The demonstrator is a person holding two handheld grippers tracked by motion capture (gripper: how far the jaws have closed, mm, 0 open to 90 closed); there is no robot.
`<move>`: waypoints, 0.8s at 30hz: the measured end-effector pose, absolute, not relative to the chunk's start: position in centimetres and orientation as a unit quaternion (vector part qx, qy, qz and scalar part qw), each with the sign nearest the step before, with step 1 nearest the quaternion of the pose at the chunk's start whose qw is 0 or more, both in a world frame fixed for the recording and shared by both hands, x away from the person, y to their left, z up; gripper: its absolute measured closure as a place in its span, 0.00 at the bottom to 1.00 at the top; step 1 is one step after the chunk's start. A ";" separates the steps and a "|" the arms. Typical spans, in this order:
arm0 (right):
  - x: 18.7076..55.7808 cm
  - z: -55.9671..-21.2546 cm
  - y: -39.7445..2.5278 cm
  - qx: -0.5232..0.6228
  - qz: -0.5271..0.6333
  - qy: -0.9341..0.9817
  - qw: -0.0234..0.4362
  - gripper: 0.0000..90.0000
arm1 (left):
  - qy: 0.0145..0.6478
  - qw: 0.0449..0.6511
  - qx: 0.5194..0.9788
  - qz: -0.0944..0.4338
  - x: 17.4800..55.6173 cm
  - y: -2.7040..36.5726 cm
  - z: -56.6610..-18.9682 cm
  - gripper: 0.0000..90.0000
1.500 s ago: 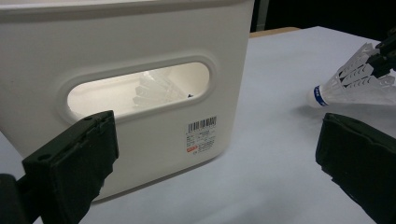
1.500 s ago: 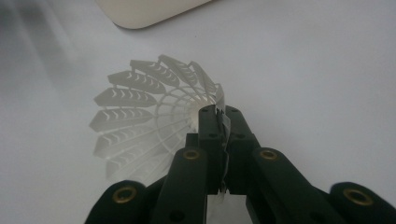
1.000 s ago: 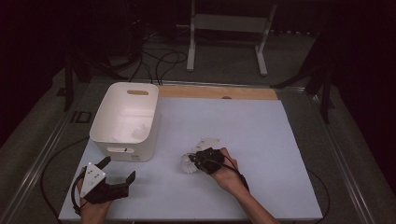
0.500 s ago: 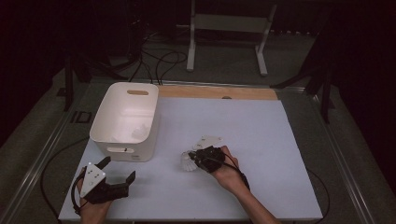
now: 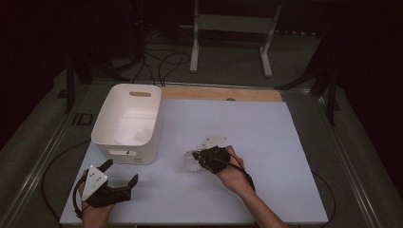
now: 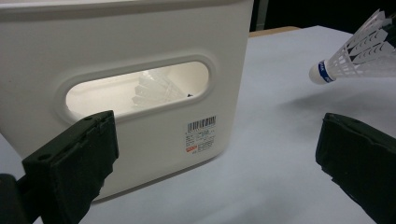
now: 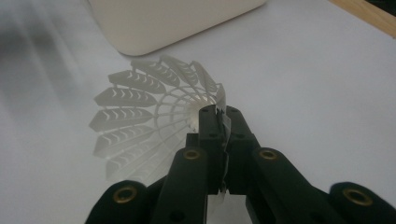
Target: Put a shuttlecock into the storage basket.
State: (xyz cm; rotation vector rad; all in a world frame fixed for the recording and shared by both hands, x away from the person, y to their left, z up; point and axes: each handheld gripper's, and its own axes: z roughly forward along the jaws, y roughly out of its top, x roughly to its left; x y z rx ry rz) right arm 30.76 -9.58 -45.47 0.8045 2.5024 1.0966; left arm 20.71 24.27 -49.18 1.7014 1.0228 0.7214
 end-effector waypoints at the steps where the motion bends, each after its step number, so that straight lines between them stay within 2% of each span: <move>1: 30.8 -45.4 -9.6 0.279 0.382 0.869 0.147 0.98 | 0.421 0.492 0.701 0.297 20.7 24.3 -49.2 0.00; 24: 31.2 -43.8 -9.8 0.281 0.394 0.861 0.157 0.98 | 0.421 0.492 0.701 0.298 20.7 24.3 -49.2 0.00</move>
